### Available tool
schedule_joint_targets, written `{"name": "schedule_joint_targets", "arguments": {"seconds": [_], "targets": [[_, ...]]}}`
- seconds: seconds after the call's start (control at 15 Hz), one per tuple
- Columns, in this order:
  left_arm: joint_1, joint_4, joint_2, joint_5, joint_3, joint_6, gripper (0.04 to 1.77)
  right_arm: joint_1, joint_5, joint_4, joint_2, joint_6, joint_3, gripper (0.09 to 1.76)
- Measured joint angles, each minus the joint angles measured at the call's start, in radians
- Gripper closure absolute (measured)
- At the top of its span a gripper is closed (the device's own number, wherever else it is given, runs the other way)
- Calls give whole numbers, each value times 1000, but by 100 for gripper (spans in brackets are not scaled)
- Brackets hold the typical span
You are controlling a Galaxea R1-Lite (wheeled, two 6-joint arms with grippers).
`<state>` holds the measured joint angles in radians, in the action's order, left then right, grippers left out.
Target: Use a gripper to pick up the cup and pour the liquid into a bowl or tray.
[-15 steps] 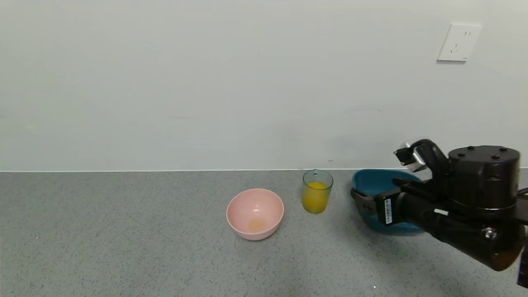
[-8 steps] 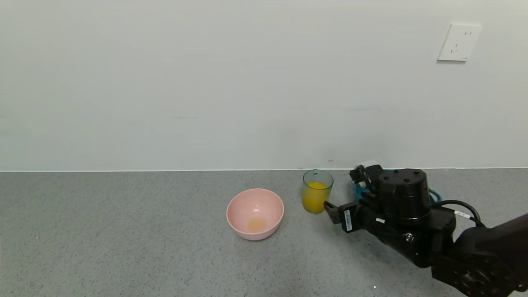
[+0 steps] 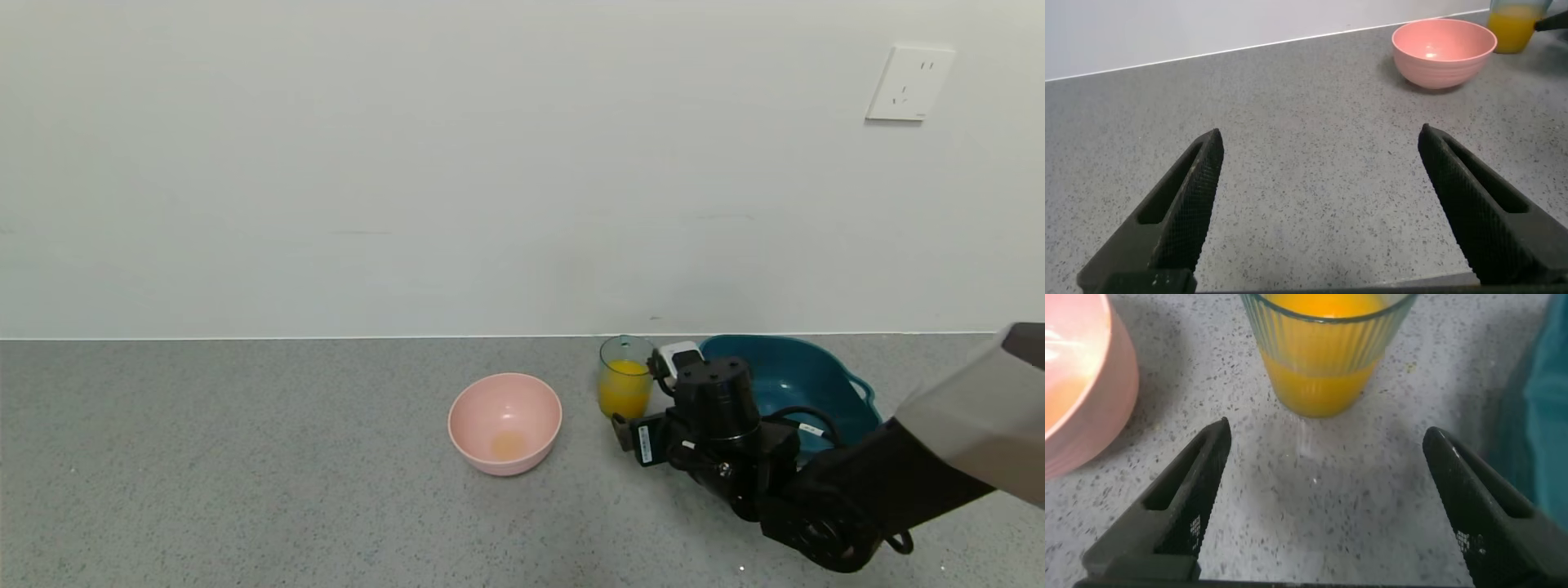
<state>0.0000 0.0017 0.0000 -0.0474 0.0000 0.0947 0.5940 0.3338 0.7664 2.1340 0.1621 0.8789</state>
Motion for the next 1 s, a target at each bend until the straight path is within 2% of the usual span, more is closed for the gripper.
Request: {"name": "schedule_joint_targets", "arguments": {"seconds": [0.67, 1.0], "targets": [[0, 0, 0, 0, 0, 0, 9, -10, 61, 7, 171, 0, 189, 14], [0, 0, 0, 0, 0, 0, 9, -14, 98, 56, 246, 1, 266, 14]]}}
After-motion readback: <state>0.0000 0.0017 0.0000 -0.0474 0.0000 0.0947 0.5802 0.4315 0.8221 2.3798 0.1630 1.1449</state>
